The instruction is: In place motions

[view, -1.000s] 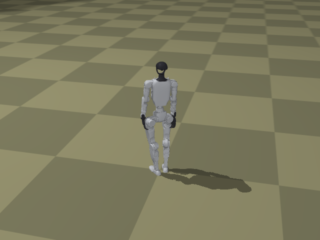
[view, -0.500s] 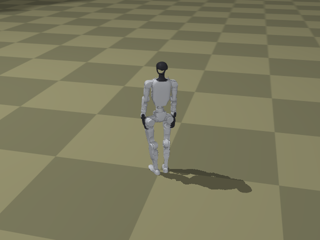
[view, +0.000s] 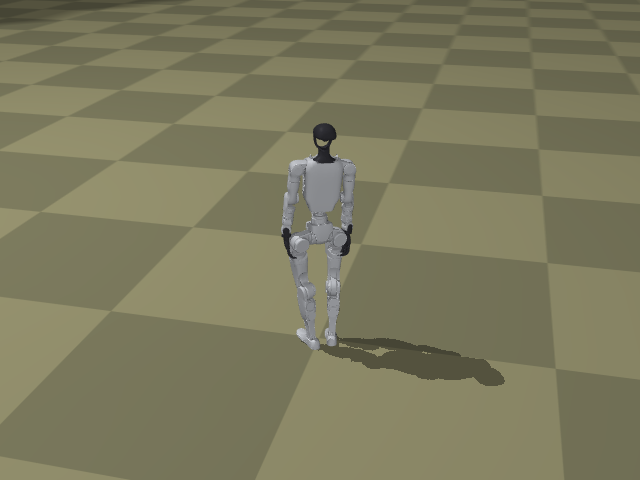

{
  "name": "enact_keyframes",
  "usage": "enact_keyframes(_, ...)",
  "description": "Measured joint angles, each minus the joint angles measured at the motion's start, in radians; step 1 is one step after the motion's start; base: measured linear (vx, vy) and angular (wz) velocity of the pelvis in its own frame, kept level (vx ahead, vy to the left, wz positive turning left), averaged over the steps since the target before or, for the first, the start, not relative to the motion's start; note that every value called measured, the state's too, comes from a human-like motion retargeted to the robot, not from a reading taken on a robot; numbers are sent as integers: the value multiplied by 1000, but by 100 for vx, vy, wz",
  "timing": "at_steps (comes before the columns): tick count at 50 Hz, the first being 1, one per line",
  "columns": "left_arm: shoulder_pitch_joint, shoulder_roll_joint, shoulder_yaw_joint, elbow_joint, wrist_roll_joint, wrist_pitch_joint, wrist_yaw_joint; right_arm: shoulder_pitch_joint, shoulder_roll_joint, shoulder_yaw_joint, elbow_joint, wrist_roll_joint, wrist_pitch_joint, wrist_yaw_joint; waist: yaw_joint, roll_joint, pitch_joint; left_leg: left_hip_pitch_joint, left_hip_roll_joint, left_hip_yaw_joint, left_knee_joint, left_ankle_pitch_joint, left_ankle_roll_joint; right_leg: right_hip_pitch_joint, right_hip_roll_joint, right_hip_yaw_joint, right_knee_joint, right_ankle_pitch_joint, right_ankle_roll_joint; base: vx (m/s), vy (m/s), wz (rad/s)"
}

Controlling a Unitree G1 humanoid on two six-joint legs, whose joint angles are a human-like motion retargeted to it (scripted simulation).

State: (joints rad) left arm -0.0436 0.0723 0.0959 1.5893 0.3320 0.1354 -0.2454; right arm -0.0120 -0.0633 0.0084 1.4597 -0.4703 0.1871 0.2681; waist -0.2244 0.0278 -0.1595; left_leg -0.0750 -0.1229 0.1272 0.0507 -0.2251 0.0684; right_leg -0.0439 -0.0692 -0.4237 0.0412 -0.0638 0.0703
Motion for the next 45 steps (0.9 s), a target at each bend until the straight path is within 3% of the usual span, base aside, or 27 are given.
enact_keyframes(21,-6,-4,-17,-7,-13,0,7,21,-19,-6,10,13,1,-1,29,-11,4,10,-25,-60,0,-5,3,34,-36,-69,-1,-5,6,-10,1,19)
enact_keyframes(34,1,5,-17,4,-28,0,15,13,-16,6,-12,1,-4,15,-59,-18,7,75,-61,-202,-47,0,22,79,-57,-211,2,-21,16,-2,-1,56)
enact_keyframes(45,-2,3,-16,-1,-32,3,14,10,-9,17,-26,1,-9,19,-29,-18,13,62,-52,-152,-38,-8,29,70,-46,-163,2,-11,11,1,1,-22)
